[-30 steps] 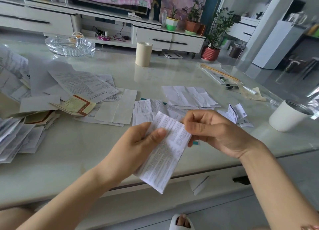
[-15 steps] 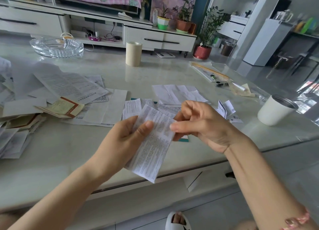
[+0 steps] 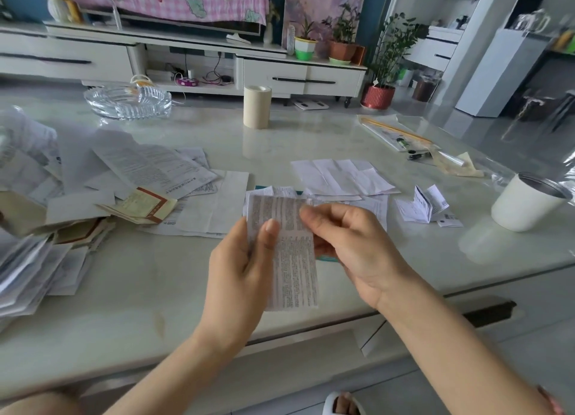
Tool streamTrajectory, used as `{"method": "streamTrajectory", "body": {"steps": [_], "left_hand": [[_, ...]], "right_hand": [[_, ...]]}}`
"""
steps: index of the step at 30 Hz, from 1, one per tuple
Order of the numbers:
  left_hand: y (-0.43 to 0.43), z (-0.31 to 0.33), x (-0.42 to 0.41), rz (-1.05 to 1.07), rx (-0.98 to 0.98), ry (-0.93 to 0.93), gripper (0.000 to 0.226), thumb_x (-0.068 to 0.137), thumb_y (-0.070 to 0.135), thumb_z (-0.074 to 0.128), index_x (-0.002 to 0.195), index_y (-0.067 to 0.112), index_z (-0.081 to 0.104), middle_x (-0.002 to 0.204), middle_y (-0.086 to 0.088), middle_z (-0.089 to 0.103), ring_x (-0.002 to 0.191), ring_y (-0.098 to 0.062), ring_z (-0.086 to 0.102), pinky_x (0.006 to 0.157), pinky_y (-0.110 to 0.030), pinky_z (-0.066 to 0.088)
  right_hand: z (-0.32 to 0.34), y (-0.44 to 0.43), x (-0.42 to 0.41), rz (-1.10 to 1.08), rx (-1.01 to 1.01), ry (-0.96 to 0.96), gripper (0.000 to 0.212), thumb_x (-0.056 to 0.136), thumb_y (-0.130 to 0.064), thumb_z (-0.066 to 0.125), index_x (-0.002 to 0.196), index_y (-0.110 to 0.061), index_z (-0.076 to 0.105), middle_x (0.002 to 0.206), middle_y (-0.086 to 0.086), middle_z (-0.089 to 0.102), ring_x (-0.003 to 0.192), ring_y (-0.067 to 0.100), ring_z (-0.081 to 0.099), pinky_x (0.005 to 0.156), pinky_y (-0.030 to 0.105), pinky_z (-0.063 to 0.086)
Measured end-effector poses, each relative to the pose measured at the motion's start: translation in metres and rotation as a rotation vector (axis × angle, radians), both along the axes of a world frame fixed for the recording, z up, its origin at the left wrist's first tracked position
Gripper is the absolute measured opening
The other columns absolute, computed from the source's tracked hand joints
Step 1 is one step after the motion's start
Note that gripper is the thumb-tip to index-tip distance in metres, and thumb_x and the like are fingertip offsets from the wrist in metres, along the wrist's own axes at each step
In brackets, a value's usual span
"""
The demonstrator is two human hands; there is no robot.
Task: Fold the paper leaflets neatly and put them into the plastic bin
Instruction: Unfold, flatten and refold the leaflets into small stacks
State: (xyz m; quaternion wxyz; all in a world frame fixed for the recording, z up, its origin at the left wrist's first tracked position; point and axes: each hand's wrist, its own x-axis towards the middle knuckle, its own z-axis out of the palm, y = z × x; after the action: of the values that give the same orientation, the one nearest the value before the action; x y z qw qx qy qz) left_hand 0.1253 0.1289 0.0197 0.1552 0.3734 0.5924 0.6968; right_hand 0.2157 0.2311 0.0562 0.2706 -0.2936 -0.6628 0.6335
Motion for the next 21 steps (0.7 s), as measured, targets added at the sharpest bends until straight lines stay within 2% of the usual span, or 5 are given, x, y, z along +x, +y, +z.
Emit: {"method": "streamTrajectory", "body": {"steps": [4, 9, 12, 15, 21], "left_hand": [[0.003, 0.004, -0.017, 0.009, -0.087, -0.06, 0.038, 0.081, 0.055, 0.06, 0.08, 0.017, 0.061, 0.072, -0.002, 0.059, 0.065, -0.013, 0.051, 0.059, -0.034, 0.044], [-0.003, 0.014, -0.022, -0.043, -0.172, 0.187, 0.037, 0.08, 0.048, 0.051, 0.062, 0.015, 0.054, 0.052, 0.008, 0.043, 0.049, -0.004, 0.034, 0.046, -0.014, 0.028], [-0.003, 0.013, -0.025, -0.075, -0.205, 0.316, 0.036, 0.087, 0.027, 0.06, 0.057, 0.017, 0.042, 0.046, 0.011, 0.04, 0.045, -0.005, 0.032, 0.043, -0.013, 0.026], [-0.003, 0.013, -0.028, -0.043, -0.193, 0.384, 0.035, 0.087, 0.02, 0.061, 0.057, 0.017, 0.043, 0.047, 0.011, 0.044, 0.045, -0.006, 0.035, 0.043, -0.012, 0.027], [-0.008, 0.012, -0.038, 0.137, -0.138, 0.549, 0.039, 0.085, 0.036, 0.061, 0.057, 0.018, 0.041, 0.045, 0.009, 0.038, 0.053, -0.012, 0.041, 0.045, -0.015, 0.031]], "right_hand": [[0.003, 0.003, 0.001, -0.005, 0.347, -0.094, 0.02, 0.084, -0.017, 0.066, 0.065, -0.014, 0.062, 0.051, -0.011, 0.057, 0.048, 0.001, 0.048, 0.053, 0.016, 0.04], [-0.001, -0.011, -0.003, 0.165, 0.532, -0.241, 0.016, 0.083, -0.021, 0.069, 0.074, -0.008, 0.07, 0.069, 0.001, 0.068, 0.064, 0.016, 0.06, 0.068, 0.034, 0.049], [-0.002, -0.017, -0.003, 0.199, 0.55, -0.246, 0.014, 0.083, -0.018, 0.068, 0.082, -0.004, 0.071, 0.078, 0.009, 0.072, 0.077, 0.025, 0.066, 0.074, 0.039, 0.052], [-0.003, -0.02, -0.003, 0.182, 0.479, -0.227, 0.016, 0.082, -0.02, 0.069, 0.073, -0.006, 0.068, 0.07, 0.005, 0.068, 0.065, 0.017, 0.061, 0.068, 0.034, 0.049], [-0.009, -0.029, 0.003, 0.308, 0.245, -0.229, 0.026, 0.085, -0.019, 0.066, 0.062, -0.011, 0.055, 0.052, -0.011, 0.055, 0.05, 0.002, 0.052, 0.055, 0.016, 0.043]]}}
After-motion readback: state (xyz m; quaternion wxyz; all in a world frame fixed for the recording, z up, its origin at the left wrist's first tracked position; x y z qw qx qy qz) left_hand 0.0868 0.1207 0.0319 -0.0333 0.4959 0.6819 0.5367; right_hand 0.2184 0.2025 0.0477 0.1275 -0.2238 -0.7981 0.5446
